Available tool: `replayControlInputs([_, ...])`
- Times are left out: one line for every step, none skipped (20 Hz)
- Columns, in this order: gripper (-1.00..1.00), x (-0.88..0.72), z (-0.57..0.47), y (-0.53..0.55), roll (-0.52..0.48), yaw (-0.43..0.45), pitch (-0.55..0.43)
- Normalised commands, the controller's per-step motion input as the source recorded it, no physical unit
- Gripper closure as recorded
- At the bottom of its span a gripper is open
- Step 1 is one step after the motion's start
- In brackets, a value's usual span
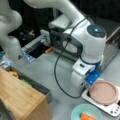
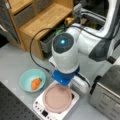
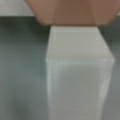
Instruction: Pick up the pan. Place the pan on the table. Pick up the bowl. Place the bowl on the stove.
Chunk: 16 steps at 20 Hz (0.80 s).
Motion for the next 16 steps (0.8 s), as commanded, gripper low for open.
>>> replayControlInputs([1.0,0.0,-0.06,0.01,-0.08,0.131,-0.051])
replayControlInputs([1.0,0.01,-0.05,0.01,-0.081,0.132,-0.047])
replayControlInputs([1.0,0.01,-0.04,0.01,-0.08,0.133,-0.047])
replayControlInputs([1.0,0.02,-0.04,0.01,-0.08,0.133,-0.048])
replayControlInputs([1.0,0.02,-0.04,0.01,-0.078,0.134,-0.048])
replayControlInputs([1.0,0.02,-0.04,0.0,-0.077,0.14,-0.049])
replayControlInputs([1.0,0.02,-0.03,-0.01,-0.077,0.145,-0.045])
replayControlInputs([1.0,0.03,-0.03,-0.02,-0.077,0.146,-0.044])
replayControlInputs([1.0,0.02,-0.02,-0.03,-0.074,0.149,-0.04])
replayControlInputs([1.0,0.02,0.0,-0.04,-0.074,0.152,-0.034])
replayControlInputs([1.0,0.01,0.01,-0.05,-0.077,0.157,-0.026])
replayControlInputs([1.0,0.01,0.01,-0.06,-0.078,0.159,-0.023])
replayControlInputs([1.0,0.01,0.02,-0.06,-0.078,0.158,-0.022])
replayControlInputs([1.0,0.0,0.03,-0.07,-0.076,0.158,-0.022])
replayControlInputs([1.0,0.0,0.03,-0.07,-0.078,0.158,-0.024])
replayControlInputs([1.0,0.0,0.03,-0.08,-0.08,0.159,-0.026])
